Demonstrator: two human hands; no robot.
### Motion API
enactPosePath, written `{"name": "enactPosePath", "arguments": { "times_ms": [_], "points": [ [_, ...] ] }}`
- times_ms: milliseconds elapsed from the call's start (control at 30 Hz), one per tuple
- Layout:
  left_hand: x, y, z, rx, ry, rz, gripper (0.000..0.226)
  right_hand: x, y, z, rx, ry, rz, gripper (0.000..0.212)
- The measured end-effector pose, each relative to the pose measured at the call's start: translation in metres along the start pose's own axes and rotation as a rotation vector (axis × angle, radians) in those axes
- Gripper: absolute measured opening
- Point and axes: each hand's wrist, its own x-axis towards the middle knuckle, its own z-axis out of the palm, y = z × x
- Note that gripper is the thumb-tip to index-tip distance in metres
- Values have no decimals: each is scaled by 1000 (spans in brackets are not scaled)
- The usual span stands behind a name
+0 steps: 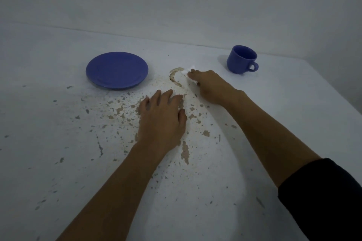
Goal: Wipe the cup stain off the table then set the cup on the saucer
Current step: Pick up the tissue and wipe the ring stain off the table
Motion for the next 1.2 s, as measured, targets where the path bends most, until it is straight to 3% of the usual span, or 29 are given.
{"name": "enactPosePath", "arguments": {
  "times_ms": [167, 300, 467, 567, 700, 767, 933, 1033, 1133, 1200],
  "points": [
    [1, 1, 1, -2, 11, 0, 46, 11, -2, -5, 17, 66, 83, 49],
    [1, 1, 2, 14, 9, 6, 44, 18, -23, -3, 4, 110, 7, 49],
    [1, 0, 1, 11, 0, 6, 44, 4, -15, 2, 35, 42, -53, 52],
    [0, 0, 1, 11, 12, 19, 46, -4, 0, -9, 277, 104, -21, 46],
    [0, 1, 0, 22, -4, 13, 47, -2, 15, -32, 721, 405, 233, 43],
    [0, 1, 0, 26, -14, 6, 46, 5, 14, -33, 606, 439, 253, 43],
    [1, 2, -1, 28, -18, -6, 46, 13, -7, -5, 233, 146, 126, 48],
    [2, 2, 1, 32, -8, -2, 45, 13, -22, 6, 124, 125, -2, 48],
    [2, 1, 1, 33, -6, 2, 45, 12, -20, 0, 213, 97, -55, 43],
    [2, 2, 1, 31, -6, -1, 45, 16, -13, -10, 412, 181, 45, 44]
  ]
}}
